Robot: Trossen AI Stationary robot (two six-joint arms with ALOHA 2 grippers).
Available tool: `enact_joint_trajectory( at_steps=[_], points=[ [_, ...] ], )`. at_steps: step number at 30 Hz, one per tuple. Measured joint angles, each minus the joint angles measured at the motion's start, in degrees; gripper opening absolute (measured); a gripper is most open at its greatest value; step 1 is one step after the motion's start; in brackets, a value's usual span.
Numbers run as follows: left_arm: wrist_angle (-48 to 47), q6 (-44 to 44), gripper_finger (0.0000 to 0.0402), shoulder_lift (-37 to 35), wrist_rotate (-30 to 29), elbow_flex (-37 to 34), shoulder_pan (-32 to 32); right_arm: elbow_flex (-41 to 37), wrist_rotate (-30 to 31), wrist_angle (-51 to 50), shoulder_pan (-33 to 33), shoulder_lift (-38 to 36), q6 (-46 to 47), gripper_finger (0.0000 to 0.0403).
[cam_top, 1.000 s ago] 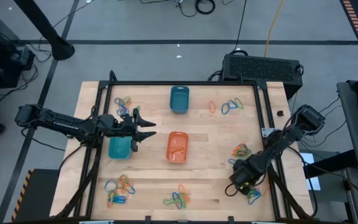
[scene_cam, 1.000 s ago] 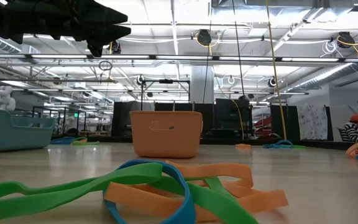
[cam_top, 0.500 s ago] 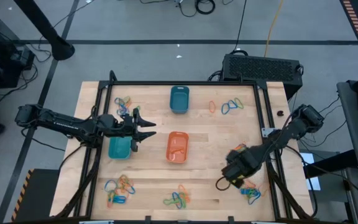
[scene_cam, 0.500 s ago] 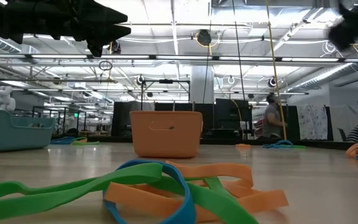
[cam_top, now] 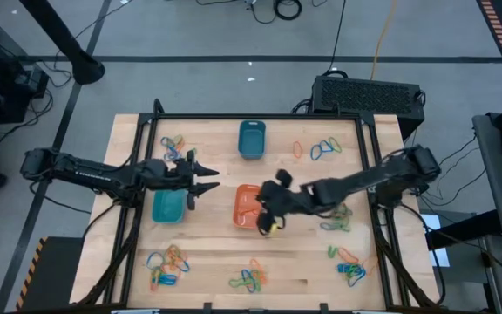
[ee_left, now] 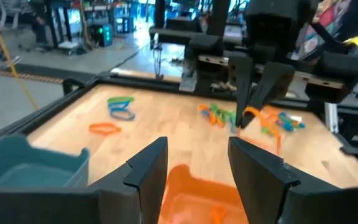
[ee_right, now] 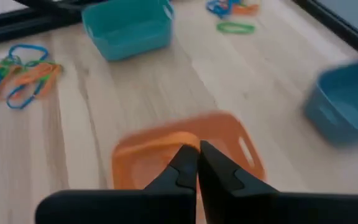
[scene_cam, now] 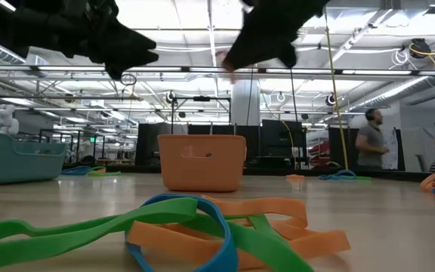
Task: Sort rubber bands into baskets
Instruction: Put the orange rubber band into the orange bin
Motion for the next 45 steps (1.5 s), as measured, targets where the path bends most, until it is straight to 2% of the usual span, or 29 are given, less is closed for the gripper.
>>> enact_joint_trajectory(
  at_steps=[8, 13, 19, 28, 32, 39, 43, 45],
  points=[
    [-5.50, 0.35, 0.0176, 0.00, 0.14, 0.00, 2.41, 0.08, -5.77, 7.94, -5.36, 8.99, -2.25, 0.0000],
    [-6.68, 0.35, 0.0176, 0.00, 0.29, 0.00, 3.87, 1.80, -10.43, 7.30, -5.97, 11.35, -3.62, 0.0000],
    [-6.58, 0.00, 0.0176, 0.00, 0.29, 0.00, 4.55, 3.58, -10.22, 0.91, -5.97, 11.00, -3.70, 0.0012],
    [-6.66, -0.15, 0.0176, 0.00, 0.31, 0.00, 4.51, 3.65, -9.98, -0.62, -6.01, 10.88, -3.51, 0.0038],
    [-6.66, -0.17, 0.0176, 0.00, 0.31, 0.00, 4.51, 3.65, -9.95, -2.99, -6.06, 10.86, -3.46, 0.0059],
    [-6.66, -0.20, 0.0176, 0.00, 0.31, 0.00, 4.51, 3.77, -9.98, -4.21, -7.17, 10.85, -3.24, 0.0125],
    [-6.66, -0.22, 0.0176, 0.00, 0.31, 0.00, 4.51, 7.13, -10.30, -8.83, -7.54, 10.78, -5.00, 0.0156],
    [-6.66, -0.46, 0.0176, 0.00, 0.36, 0.00, 4.51, 9.23, -12.36, -10.19, -7.41, 10.71, -6.34, 0.0167]
  ],
)
